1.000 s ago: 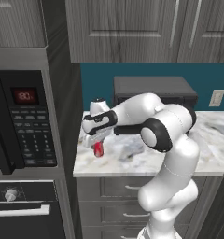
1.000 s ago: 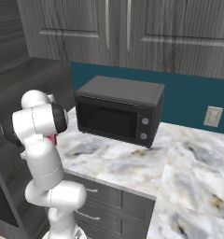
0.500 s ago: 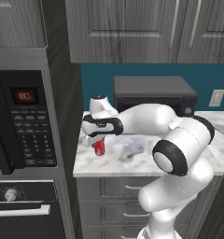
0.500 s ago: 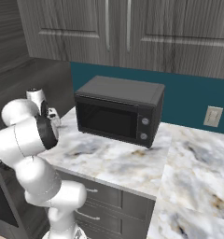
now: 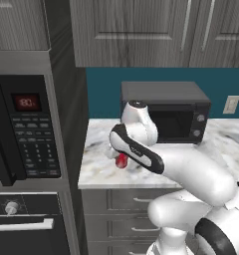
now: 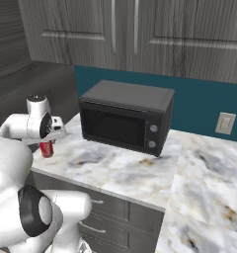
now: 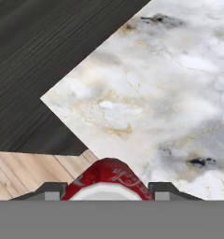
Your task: Four empty soda cans are scattered around the kitchen. Gather all the cans and cluster them next to the stove for recycling.
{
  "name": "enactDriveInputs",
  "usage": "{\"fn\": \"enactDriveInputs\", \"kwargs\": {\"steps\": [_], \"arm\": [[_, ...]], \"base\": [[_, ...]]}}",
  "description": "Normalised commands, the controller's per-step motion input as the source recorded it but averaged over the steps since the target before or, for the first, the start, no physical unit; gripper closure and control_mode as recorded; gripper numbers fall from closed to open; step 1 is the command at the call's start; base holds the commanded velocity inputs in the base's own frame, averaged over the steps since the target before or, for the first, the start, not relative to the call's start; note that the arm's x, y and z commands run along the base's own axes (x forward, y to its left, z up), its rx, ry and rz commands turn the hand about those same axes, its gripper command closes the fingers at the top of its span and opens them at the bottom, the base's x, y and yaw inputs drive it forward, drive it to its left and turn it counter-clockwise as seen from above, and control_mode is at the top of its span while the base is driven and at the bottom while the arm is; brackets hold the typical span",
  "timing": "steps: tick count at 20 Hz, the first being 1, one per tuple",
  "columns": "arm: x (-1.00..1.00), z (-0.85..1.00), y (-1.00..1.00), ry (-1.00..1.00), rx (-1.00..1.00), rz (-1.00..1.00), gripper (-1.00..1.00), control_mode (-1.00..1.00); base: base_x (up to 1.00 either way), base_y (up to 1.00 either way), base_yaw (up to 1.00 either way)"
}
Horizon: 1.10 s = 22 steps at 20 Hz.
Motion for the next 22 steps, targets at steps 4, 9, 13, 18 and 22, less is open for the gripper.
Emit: {"fn": "enactDriveInputs", "kwargs": {"steps": [4,9,13,18,22], "arm": [[-0.89,0.3,-0.63,-0.04,0.08,-0.15,1.0,-1.0],[-0.77,0.34,-0.45,-0.04,0.05,-0.14,1.0,-1.0],[-0.63,0.39,-0.4,-0.07,0.03,-0.12,1.0,-1.0],[-0.61,0.4,-0.47,-0.1,0.03,-0.16,1.0,-1.0],[-0.56,0.23,-0.46,-0.08,0.01,-0.18,1.0,-1.0]], "base": [[0.0,0.0,0.0],[0.0,0.0,0.0],[0.0,0.0,0.0],[0.0,0.0,0.0],[0.0,0.0,0.0]]}}
